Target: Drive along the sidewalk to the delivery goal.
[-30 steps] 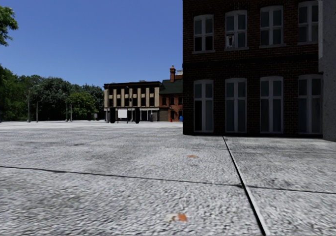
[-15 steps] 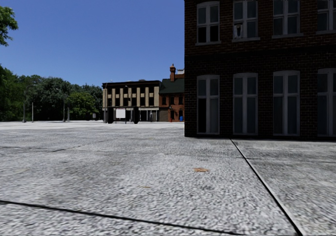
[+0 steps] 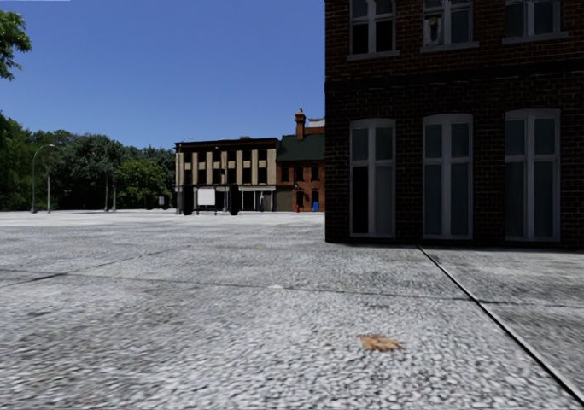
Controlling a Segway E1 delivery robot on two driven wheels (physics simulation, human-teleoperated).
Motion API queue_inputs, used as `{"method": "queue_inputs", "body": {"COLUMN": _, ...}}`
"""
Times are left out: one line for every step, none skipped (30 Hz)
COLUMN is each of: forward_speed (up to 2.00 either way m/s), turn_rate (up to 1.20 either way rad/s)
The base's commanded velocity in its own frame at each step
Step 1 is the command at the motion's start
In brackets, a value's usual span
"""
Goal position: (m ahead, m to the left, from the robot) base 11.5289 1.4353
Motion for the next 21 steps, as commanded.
{"method": "queue_inputs", "body": {"forward_speed": 2.00, "turn_rate": 0.00}}
{"method": "queue_inputs", "body": {"forward_speed": 2.00, "turn_rate": 0.00}}
{"method": "queue_inputs", "body": {"forward_speed": 2.00, "turn_rate": 0.00}}
{"method": "queue_inputs", "body": {"forward_speed": 2.00, "turn_rate": 0.00}}
{"method": "queue_inputs", "body": {"forward_speed": 2.00, "turn_rate": 0.00}}
{"method": "queue_inputs", "body": {"forward_speed": 2.00, "turn_rate": 0.00}}
{"method": "queue_inputs", "body": {"forward_speed": 2.00, "turn_rate": 0.00}}
{"method": "queue_inputs", "body": {"forward_speed": 2.00, "turn_rate": 0.00}}
{"method": "queue_inputs", "body": {"forward_speed": 2.00, "turn_rate": 0.00}}
{"method": "queue_inputs", "body": {"forward_speed": 2.00, "turn_rate": 0.00}}
{"method": "queue_inputs", "body": {"forward_speed": 2.00, "turn_rate": 0.00}}
{"method": "queue_inputs", "body": {"forward_speed": 2.00, "turn_rate": 0.00}}
{"method": "queue_inputs", "body": {"forward_speed": 2.00, "turn_rate": 0.00}}
{"method": "queue_inputs", "body": {"forward_speed": 2.00, "turn_rate": 0.00}}
{"method": "queue_inputs", "body": {"forward_speed": 2.00, "turn_rate": 0.00}}
{"method": "queue_inputs", "body": {"forward_speed": 2.00, "turn_rate": 0.00}}
{"method": "queue_inputs", "body": {"forward_speed": 2.00, "turn_rate": 0.00}}
{"method": "queue_inputs", "body": {"forward_speed": 2.00, "turn_rate": 0.00}}
{"method": "queue_inputs", "body": {"forward_speed": 2.00, "turn_rate": 0.00}}
{"method": "queue_inputs", "body": {"forward_speed": 2.00, "turn_rate": 0.00}}
{"method": "queue_inputs", "body": {"forward_speed": 2.00, "turn_rate": 0.00}}
